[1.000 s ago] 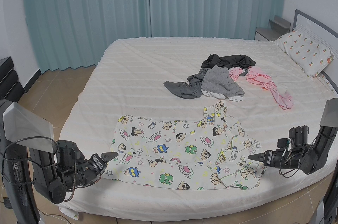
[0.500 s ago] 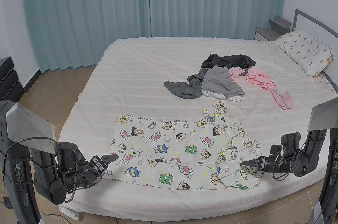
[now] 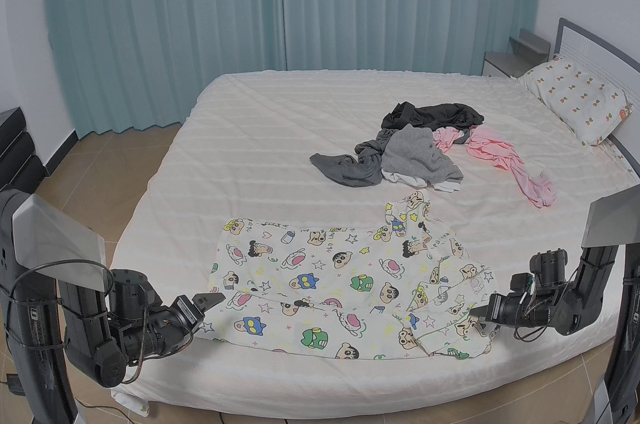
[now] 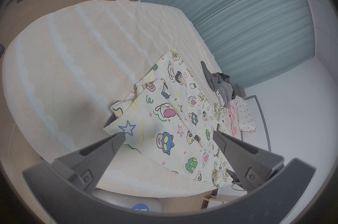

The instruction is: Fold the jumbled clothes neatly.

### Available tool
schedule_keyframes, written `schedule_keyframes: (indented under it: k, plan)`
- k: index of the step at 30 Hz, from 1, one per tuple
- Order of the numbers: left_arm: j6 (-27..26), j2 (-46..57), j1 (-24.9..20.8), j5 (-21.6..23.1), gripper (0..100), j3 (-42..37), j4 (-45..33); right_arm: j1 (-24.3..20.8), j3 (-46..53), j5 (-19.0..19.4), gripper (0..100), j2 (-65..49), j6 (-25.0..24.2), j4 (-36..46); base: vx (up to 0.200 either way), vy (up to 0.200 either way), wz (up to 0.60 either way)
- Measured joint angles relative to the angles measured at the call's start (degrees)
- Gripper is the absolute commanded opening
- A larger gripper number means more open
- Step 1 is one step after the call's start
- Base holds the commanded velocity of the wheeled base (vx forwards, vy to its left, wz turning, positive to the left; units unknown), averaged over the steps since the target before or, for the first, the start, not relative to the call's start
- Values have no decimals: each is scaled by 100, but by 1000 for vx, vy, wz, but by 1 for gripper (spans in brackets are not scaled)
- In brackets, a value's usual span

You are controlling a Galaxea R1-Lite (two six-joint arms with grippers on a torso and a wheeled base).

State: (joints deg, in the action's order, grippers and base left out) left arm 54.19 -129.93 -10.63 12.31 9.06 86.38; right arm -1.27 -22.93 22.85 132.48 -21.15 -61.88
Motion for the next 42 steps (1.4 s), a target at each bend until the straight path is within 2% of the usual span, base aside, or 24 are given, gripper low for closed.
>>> schedule_keyframes:
  k: [12,15,19,21,29,42]
  plan:
    - [0,0,0,0,100,0,0,-187,373,-73,0,-406,-180,2,0,0,0]
    - [2,0,0,0,100,0,-2,-427,474,-347,0,-585,-600,7,0,0,0]
    - [2,0,0,0,100,0,0,-818,563,-983,0,-808,-1150,22,0,0,0]
    - [0,0,0,-2,100,0,0,-986,592,-1169,0,-900,-1237,57,0,0,0]
    - [0,0,0,0,100,0,0,-1297,692,-1403,0,-1300,-1275,189,0,0,0]
    - [-2,0,0,0,100,0,0,-1562,653,-1557,0,-1848,-1349,1456,0,0,0]
